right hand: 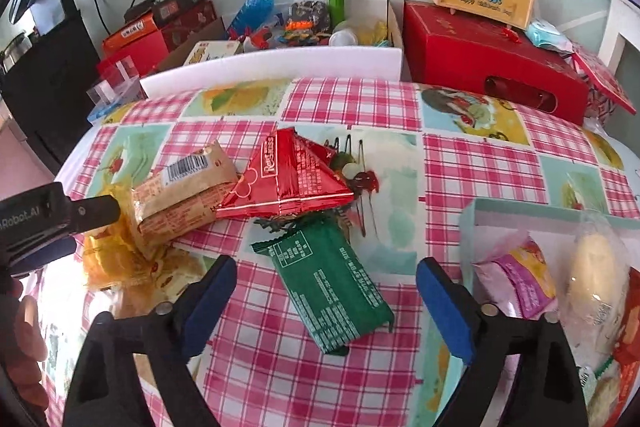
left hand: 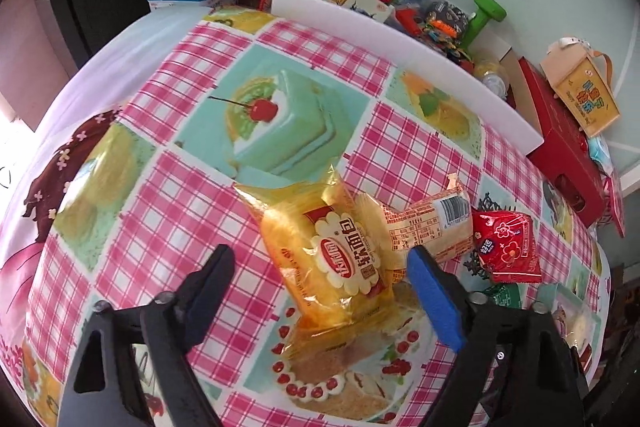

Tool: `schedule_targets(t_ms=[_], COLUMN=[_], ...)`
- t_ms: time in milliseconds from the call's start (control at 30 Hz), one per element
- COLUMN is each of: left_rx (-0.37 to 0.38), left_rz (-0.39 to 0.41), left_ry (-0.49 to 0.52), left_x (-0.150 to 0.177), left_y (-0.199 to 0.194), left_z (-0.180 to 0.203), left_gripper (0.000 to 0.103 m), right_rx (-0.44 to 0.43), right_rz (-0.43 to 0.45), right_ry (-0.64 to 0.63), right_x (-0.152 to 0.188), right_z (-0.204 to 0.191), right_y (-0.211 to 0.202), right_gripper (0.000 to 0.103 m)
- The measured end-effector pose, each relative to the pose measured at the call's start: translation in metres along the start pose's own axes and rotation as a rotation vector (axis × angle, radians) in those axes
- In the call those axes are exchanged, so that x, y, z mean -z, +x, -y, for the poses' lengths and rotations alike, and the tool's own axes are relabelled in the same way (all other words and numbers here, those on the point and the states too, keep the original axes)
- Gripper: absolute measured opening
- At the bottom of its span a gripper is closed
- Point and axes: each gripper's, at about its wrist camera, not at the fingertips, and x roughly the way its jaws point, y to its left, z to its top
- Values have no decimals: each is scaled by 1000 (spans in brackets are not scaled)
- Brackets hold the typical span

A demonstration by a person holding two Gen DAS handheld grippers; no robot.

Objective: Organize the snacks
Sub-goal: 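Grasp the green biscuit packet with the right gripper while the left grasps the yellow bread bag, then carry the green packet and yellow bag into the tray and open both grippers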

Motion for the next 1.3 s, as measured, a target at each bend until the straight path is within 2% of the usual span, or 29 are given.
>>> schedule_targets(t_ms=[67, 133, 200, 300, 367, 467, 833, 1033, 1300], left_rx=[3, 14, 10, 8, 14, 30, 49, 74, 113], left_rz=[-12, -26, -25, -25, -28, -29, -13, 24, 68], left_ry=[-7, -11, -5, -2, -8, -21, -49, -35, 30], left_x=[-1, -1, -1, -1, 0, 3, 13, 17, 27], left_y=[6, 11, 12, 11, 10, 7, -16, -40, -64], left_z=[1, 2, 3, 5, 4, 0, -10, -6, 20], left_gripper=[70, 64, 63, 55, 47, 44, 41, 41, 41], right_rx=[2, 4, 1, 5, 1, -10, -28, -18, -13], right_rz=[-14, -26, -33, -43, -52, -70, -65, -47, -11], right_ry=[-10, -14, -12, -16, -14, -10, 20, 28, 53], right_x=[0, 2, 2, 3, 3, 4, 5, 6, 14], right_z=[-2, -2, -3, -3, -3, -2, 3, 5, 5], right_y=[6, 9, 11, 11, 11, 12, -4, -23, -53], right_gripper=[84, 79, 72, 63, 53, 43, 42, 42, 42])
